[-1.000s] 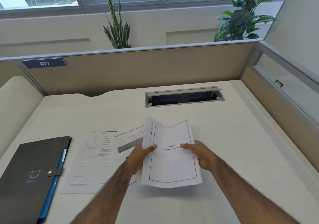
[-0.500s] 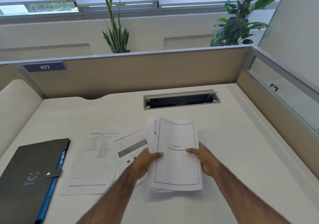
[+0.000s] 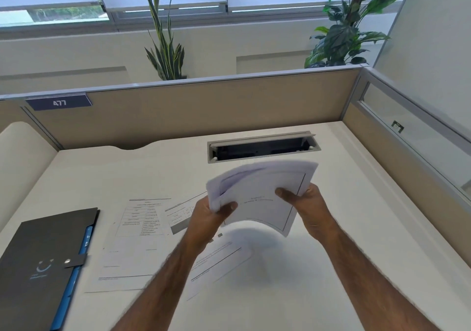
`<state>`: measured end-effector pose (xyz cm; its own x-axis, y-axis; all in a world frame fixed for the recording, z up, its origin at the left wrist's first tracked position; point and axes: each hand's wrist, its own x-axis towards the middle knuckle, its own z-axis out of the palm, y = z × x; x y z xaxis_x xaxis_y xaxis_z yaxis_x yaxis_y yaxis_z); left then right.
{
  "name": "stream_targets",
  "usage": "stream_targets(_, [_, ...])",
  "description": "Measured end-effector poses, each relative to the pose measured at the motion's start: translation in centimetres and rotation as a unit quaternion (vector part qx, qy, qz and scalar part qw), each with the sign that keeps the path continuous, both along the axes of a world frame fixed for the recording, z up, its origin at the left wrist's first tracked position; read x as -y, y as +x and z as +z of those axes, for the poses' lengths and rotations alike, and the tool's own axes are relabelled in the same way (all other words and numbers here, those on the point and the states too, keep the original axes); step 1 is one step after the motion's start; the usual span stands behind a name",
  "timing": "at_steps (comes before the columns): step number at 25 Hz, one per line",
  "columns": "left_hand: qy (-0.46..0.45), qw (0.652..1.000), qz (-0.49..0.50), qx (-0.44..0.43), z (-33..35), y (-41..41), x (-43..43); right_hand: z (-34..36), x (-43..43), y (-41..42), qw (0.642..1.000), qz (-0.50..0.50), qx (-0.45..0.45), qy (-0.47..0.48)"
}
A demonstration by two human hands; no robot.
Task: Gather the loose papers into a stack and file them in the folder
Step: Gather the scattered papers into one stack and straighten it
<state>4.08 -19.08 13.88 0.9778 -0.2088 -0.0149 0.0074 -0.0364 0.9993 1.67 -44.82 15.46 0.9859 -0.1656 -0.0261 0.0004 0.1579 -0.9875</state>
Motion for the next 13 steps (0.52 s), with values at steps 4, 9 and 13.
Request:
stream_targets(4, [0.100, 0.995, -0.001, 0.023, -1.0, -0.7, 0.7, -1.7, -1.0, -0.4, 0.998, -0.018, -0.051, -0.040])
stream_targets(9, [0.050, 0.995, 0.059, 0.061, 1.6, 0.2, 1.3, -0.2, -1.2, 0.8, 0.996, -0.057, -0.027, -0.062])
stream_targets(13, [0.056, 0.994, 0.096, 0.000, -1.1, -0.9, 0.5, -1.7, -1.8, 0.6, 0.993, -0.006, -0.069, -0.100])
